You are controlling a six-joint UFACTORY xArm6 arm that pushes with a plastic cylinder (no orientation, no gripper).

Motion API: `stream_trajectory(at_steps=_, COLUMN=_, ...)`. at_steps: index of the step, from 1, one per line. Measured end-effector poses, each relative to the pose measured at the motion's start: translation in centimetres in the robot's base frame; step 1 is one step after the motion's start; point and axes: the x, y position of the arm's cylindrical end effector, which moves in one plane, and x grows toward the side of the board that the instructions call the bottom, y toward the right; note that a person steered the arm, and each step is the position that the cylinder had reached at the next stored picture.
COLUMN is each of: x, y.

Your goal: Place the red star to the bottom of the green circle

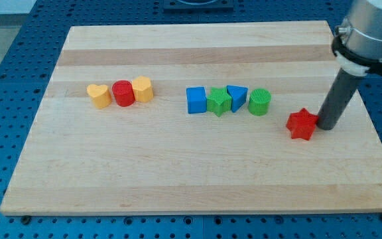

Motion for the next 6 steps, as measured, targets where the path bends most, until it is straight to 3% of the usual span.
stream_trajectory(at_steps=4, x=4.5, y=-8.9)
stream_trajectory(at_steps=5, x=6.2, y=-7.7)
stream_trajectory(at_steps=6, x=5.7, y=-0.9)
